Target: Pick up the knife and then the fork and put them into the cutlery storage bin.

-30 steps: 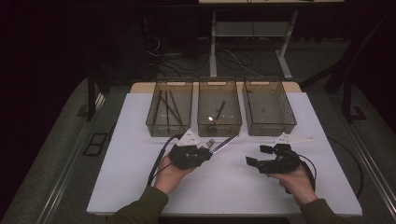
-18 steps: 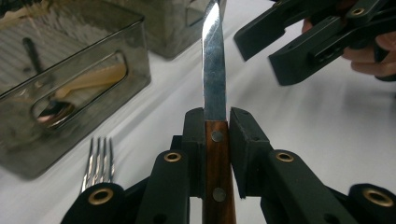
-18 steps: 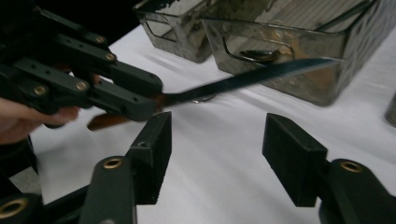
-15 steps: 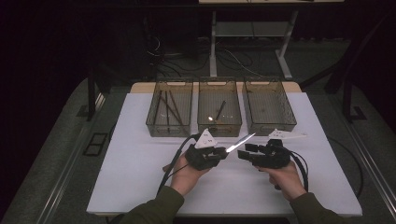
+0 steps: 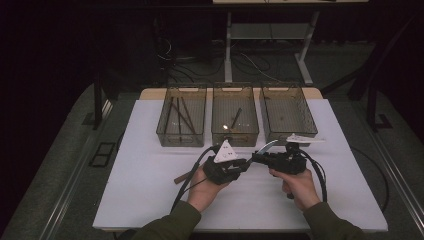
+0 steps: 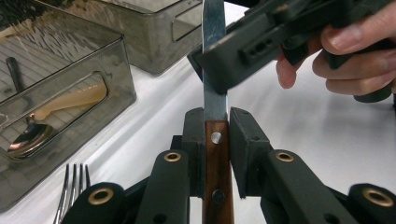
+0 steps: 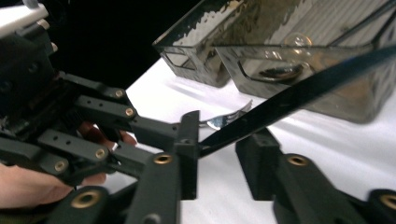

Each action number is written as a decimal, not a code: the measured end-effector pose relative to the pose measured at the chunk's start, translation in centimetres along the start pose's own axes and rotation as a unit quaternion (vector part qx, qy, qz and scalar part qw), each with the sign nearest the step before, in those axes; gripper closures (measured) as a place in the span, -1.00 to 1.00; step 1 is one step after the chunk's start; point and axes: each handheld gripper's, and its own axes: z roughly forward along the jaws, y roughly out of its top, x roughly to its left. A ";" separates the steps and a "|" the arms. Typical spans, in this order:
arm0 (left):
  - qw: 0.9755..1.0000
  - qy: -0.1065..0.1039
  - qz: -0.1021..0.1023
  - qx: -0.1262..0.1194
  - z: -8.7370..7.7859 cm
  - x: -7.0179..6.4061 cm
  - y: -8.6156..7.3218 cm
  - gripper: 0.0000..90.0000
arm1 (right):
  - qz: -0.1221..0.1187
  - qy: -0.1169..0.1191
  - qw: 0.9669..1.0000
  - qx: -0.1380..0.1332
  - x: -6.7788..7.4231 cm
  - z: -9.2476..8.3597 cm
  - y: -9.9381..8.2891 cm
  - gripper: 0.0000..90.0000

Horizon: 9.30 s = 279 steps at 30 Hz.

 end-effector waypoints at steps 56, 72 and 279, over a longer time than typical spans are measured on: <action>0.999 -0.009 -0.031 -0.012 -10.2 5.3 -8.9 -0.58 | -0.109 -0.115 0.987 -0.022 -1.1 -6.1 4.2 0.98; 0.998 0.000 -0.054 -0.010 -10.3 5.3 -9.6 -1.00 | -0.120 -0.173 0.976 -0.050 -1.6 -10.0 10.7 0.98; 0.998 0.002 0.011 0.056 -3.4 0.5 -2.0 0.71 | -0.036 -0.017 0.999 0.029 -0.4 0.4 0.2 0.62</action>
